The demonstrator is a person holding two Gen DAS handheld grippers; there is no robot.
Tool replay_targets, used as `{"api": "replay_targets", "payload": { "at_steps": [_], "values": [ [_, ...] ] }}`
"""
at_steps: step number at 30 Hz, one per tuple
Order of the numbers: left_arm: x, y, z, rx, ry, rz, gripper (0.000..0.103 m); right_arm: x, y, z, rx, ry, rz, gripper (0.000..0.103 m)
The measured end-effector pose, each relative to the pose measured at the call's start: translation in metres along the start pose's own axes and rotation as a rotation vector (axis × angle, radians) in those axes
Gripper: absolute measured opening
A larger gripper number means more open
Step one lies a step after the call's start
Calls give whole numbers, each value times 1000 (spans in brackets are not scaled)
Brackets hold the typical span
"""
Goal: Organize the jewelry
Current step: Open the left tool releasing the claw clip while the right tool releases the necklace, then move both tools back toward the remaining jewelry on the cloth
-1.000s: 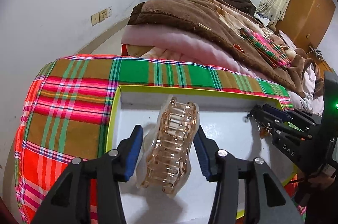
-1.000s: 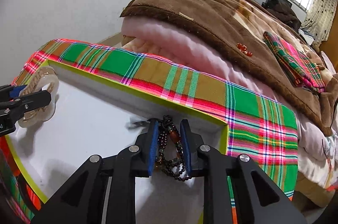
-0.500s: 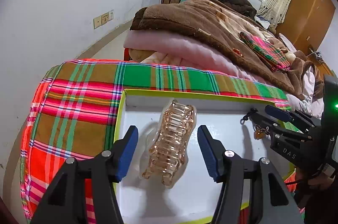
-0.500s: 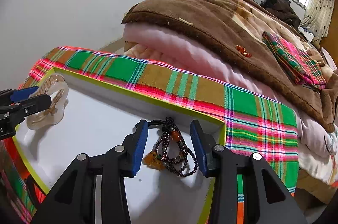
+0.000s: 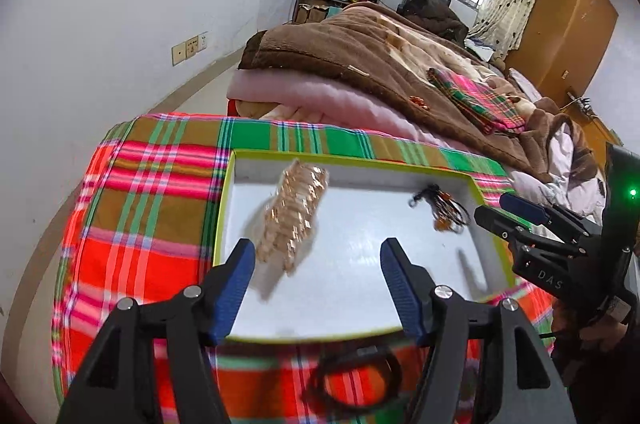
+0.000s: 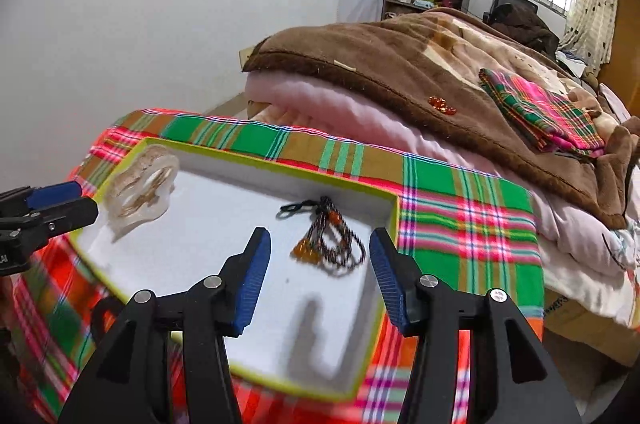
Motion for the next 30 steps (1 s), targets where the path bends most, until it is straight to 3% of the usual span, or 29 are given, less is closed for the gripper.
{"api": "replay_targets", "payload": {
  "at_steps": [13,22,30],
  "values": [
    [-46,-2,59,-29,-12,48,68,-76,-6,65,-32,65,-25,52],
    [-59,5,99,-21,-45,106,68,-87,-9,121,-80,16,-45,52],
    [-59,16,125,7,-72,113,68,-85,-6,154,-89,-22,-60,52]
  ]
}}
Point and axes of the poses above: each gripper's, at about its wrist camera, not at the fingertips, and x roughly the way its jaws point, y to its right, z to its underside, the point moved 9 cm from there along x, roughly the way its jaws point, and after that the axes turned 4 degrees about -x, right-handed, at the moved point
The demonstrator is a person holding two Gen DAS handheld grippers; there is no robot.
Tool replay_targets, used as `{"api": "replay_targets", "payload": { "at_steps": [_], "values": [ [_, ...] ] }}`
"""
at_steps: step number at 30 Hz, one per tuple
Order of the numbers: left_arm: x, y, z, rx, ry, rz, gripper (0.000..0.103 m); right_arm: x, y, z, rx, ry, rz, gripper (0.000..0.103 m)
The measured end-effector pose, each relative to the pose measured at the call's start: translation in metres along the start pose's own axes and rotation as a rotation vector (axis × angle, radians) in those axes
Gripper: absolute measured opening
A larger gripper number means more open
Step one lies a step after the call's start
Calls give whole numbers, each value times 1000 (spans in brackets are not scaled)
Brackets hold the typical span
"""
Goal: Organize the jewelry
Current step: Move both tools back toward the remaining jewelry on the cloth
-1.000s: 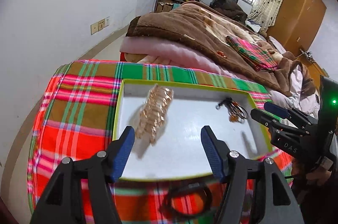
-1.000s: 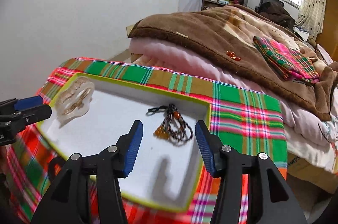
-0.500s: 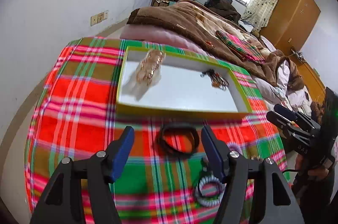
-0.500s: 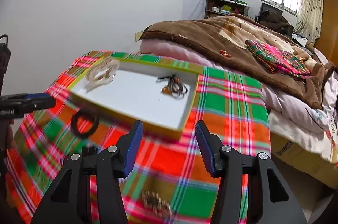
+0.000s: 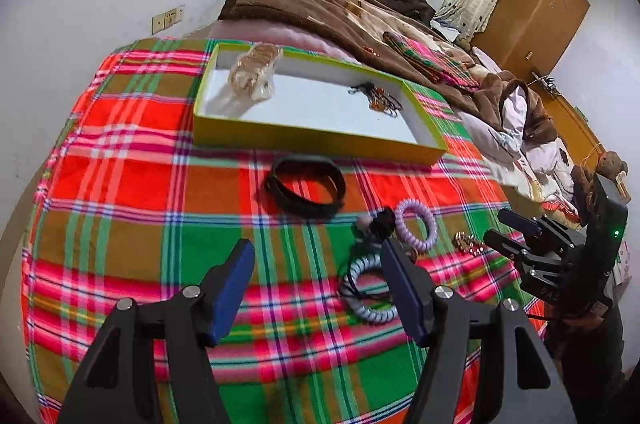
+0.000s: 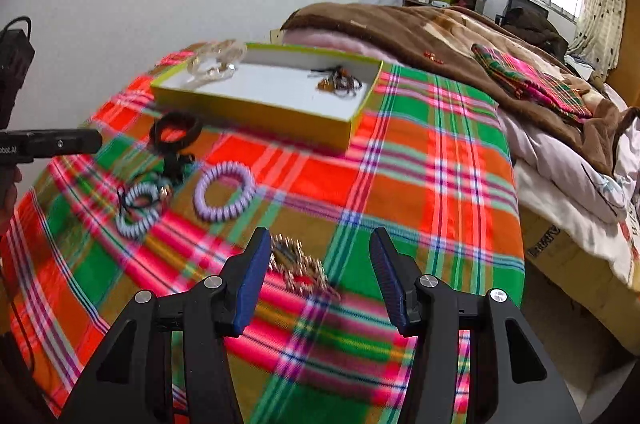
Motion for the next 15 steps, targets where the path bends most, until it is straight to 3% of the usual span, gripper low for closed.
{"api": "replay_targets", "payload": {
  "at_steps": [10,12,15],
  "values": [
    [7,5,21,-10,-35,-10,68,15,-3,12,-39,-37,-20,46],
    [8,5,22,-11,-38,-16,68,16,-4,12,-45,-40,-23,34],
    [9,4,24,-15,-45,-26,68,17,-7,15,-54,-42,-36,30]
  ]
}}
Point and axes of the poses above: each gripper's, at about its wrist camera, not at the fingertips, and x roughly the way its jaws point, y to its right, z to its underside, the point moved 9 cm from there along x, roughly the way its jaws point, and after that the axes turned 4 degrees about -x, right-handed, at the moved point
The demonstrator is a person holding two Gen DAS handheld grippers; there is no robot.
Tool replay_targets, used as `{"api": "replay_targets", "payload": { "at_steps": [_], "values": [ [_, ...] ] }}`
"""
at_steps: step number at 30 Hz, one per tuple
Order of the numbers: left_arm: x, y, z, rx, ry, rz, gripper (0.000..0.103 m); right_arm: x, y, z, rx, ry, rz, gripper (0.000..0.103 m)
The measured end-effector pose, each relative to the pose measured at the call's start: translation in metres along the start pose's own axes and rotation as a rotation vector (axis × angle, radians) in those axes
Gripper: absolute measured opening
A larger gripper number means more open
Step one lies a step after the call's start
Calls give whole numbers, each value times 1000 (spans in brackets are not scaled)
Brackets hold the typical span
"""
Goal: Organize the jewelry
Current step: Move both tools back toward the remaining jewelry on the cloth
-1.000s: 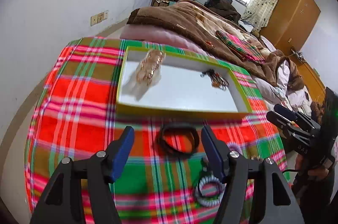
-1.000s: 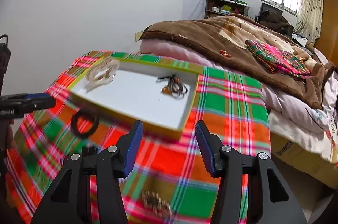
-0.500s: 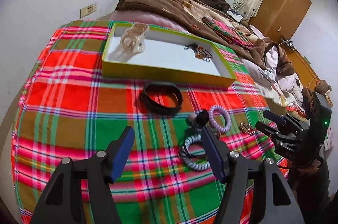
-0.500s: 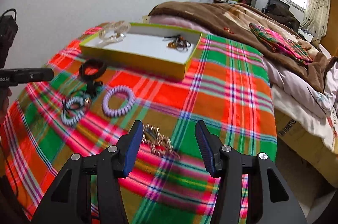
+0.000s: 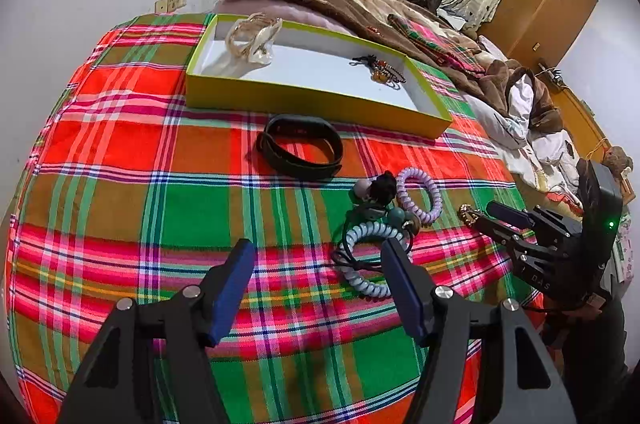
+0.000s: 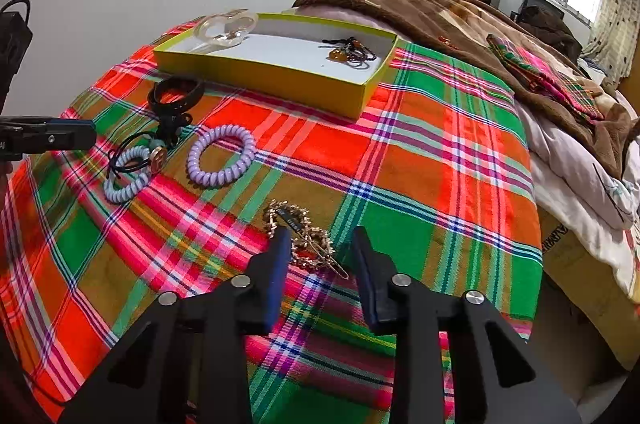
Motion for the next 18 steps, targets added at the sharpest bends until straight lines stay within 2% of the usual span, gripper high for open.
{"api": "replay_targets", "payload": {
  "at_steps": [2,9,18],
  "values": [
    [0,1,0,2,1,-3,68,1,-3,2,-15,-4,-4,26],
    [2,9,1,17,-2,-10,68,-3,-6,3,-26,11,9,24],
    [7,14,1,22,-14,-15,68,-15,-4,4,11,48,32,23]
  ]
}}
Point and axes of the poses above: each gripper's, at about its wrist camera, not at the fingertips, and x roughly the way its jaws point, y to its right, z to its underside, the point moved 9 cm from there along x, roughly the way its jaws point, and after that the axes turned 4 degrees about -x, right-handed, at the moved point
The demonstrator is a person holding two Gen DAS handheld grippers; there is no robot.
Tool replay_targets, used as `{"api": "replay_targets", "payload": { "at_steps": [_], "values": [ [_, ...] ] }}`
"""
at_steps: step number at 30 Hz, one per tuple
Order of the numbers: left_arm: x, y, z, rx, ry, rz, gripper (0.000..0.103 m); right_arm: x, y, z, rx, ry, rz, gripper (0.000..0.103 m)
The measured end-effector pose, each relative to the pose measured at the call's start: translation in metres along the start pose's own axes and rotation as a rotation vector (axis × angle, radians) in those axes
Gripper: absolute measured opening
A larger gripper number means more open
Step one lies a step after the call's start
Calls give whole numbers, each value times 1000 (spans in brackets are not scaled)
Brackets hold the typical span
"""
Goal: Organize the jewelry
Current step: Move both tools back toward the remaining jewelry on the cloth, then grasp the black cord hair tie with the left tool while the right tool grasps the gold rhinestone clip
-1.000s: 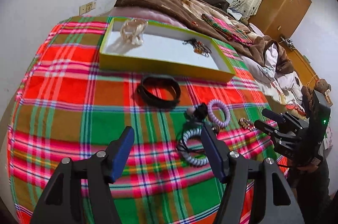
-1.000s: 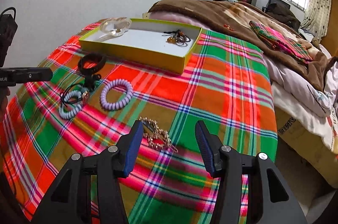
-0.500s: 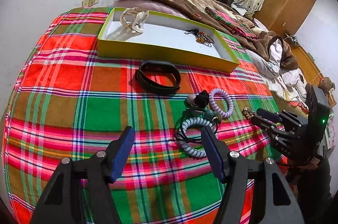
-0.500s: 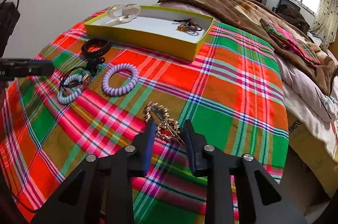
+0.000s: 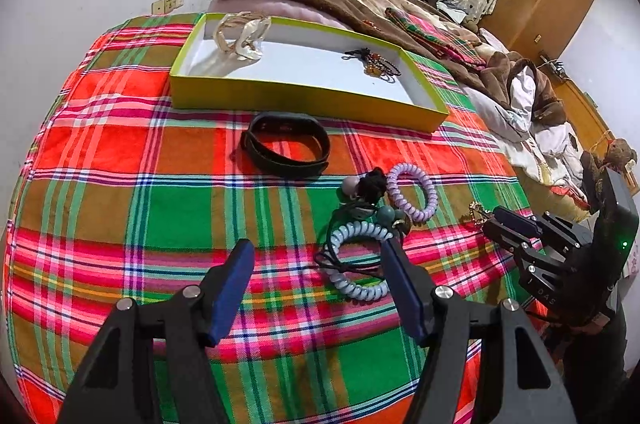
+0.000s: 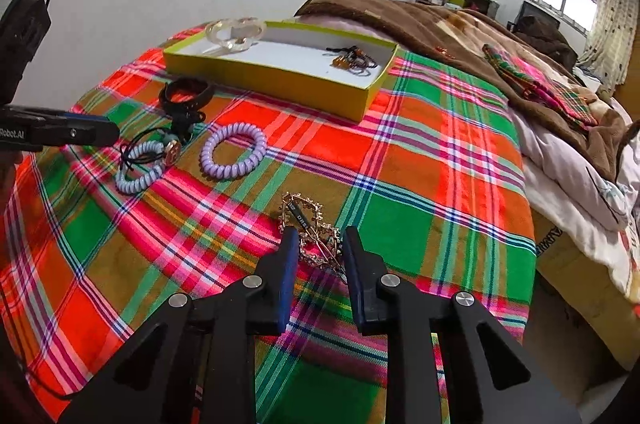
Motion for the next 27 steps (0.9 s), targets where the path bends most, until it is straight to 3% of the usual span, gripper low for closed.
{"api": "replay_targets", "payload": {
  "at_steps": [18,27],
  "values": [
    [24,37,-11,129,-33,3,68,-20,11,2,139,70,-20,24],
    [44,45,-7,172,-79,-45,68,-22,13,3,158,81,-28,24]
  ]
}}
Point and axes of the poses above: each gripper's, at about its wrist camera, not at the fingertips, and x roughly the way its jaws point, y to its right, z to its underside, the point moved 9 cm from there along x, roughly the way its jaws point, and after that the axes turned 4 degrees about -x, right-handed, at the moved point
